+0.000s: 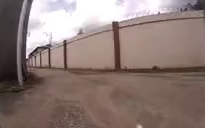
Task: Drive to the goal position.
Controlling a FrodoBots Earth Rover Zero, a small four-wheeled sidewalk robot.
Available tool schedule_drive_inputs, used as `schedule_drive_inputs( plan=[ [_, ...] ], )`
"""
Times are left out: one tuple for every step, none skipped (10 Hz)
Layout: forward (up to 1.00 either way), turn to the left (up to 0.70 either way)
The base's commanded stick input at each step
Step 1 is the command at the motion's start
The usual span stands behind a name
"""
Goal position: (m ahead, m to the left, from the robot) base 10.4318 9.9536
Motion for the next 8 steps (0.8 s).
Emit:
schedule_drive_inputs(
  plan=[
    [0.23,0.0],
    [0.24,0.0],
    [0.24,0.0],
    [0.24,0.0],
    [0.24,0.0],
    [0.24,0.0],
    [0.24,0.0],
    [0.24,0.0]
  ],
)
